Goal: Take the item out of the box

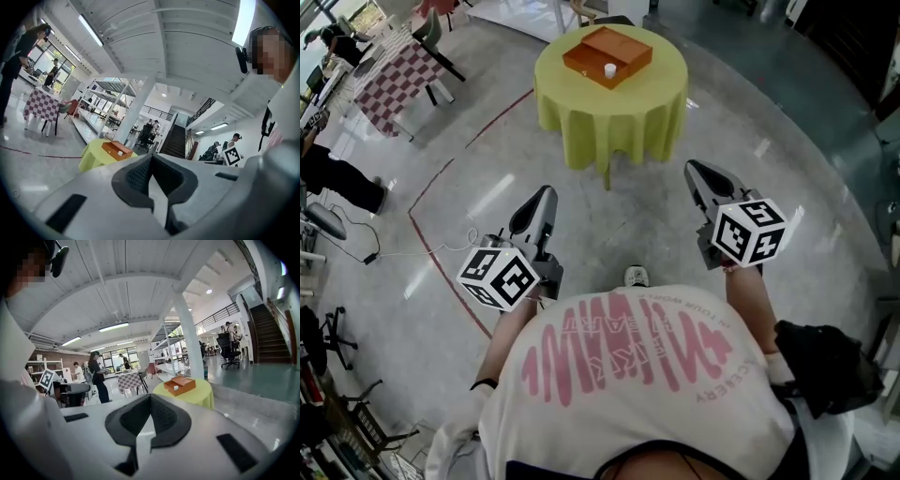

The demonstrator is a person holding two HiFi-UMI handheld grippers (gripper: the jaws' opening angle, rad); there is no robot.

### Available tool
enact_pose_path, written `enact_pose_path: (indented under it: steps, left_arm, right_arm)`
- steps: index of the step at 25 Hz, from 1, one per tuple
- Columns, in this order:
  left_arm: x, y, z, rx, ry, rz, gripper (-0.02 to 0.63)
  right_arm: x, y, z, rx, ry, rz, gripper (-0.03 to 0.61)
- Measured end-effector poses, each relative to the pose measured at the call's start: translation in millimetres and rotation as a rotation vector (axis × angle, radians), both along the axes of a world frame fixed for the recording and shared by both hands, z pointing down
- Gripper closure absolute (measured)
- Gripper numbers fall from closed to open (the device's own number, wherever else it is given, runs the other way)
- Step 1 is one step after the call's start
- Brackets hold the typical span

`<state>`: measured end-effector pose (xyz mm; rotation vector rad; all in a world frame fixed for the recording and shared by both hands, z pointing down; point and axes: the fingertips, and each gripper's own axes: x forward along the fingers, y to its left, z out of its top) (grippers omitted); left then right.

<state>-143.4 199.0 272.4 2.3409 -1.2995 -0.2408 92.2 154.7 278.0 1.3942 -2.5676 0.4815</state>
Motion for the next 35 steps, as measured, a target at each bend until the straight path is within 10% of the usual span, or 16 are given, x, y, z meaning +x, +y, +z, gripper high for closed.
enact_pose_path:
  steps: [16,35]
  left_arm:
    - [69,-126,0,0.036,0.009,-0.06,0.606]
    - [100,-180,9,0.027,0.014,-0.064,0.606]
  right_arm:
    - [72,-139,-8,0.047,0.038,-0.066,0.572]
    - [102,-182,10,0.025,0.063,-0.074,0.572]
